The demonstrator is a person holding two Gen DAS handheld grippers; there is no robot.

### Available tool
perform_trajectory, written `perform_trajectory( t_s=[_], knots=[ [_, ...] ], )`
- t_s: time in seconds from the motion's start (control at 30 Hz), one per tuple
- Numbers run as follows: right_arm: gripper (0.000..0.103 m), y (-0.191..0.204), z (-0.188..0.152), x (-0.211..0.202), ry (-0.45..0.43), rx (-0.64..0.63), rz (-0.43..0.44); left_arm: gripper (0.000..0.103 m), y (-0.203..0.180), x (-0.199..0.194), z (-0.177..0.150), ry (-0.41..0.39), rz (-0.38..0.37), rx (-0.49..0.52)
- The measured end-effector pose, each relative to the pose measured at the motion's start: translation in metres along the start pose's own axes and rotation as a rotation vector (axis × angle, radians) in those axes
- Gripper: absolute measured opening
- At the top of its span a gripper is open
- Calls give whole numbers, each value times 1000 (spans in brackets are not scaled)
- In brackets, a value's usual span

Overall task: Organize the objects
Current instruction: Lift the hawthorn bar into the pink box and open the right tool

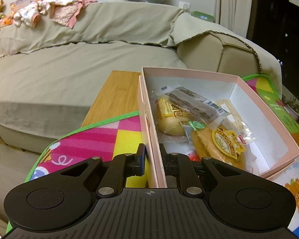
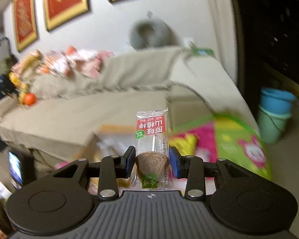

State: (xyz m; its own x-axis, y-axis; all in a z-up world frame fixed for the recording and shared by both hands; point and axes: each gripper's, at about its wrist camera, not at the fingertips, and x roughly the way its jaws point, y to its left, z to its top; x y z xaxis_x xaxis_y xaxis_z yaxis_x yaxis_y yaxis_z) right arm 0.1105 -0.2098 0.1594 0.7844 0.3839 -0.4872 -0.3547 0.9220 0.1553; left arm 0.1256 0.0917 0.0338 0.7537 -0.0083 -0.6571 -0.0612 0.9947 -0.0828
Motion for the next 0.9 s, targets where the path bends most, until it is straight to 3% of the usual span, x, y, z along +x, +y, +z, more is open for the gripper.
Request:
perform_trajectory(
  t_s=[0.13,0.43,0.9],
  knots=[
    [37,23,27,21,-29,-49,53,16,0,0,0,0,-5,-1],
    [37,48,41,95,105,-79,84,17,2,1,-1,-5,-22,-7],
    [39,54,29,114,129,-75,85,17,4,1,-3,-7,-28,-11]
  ],
)
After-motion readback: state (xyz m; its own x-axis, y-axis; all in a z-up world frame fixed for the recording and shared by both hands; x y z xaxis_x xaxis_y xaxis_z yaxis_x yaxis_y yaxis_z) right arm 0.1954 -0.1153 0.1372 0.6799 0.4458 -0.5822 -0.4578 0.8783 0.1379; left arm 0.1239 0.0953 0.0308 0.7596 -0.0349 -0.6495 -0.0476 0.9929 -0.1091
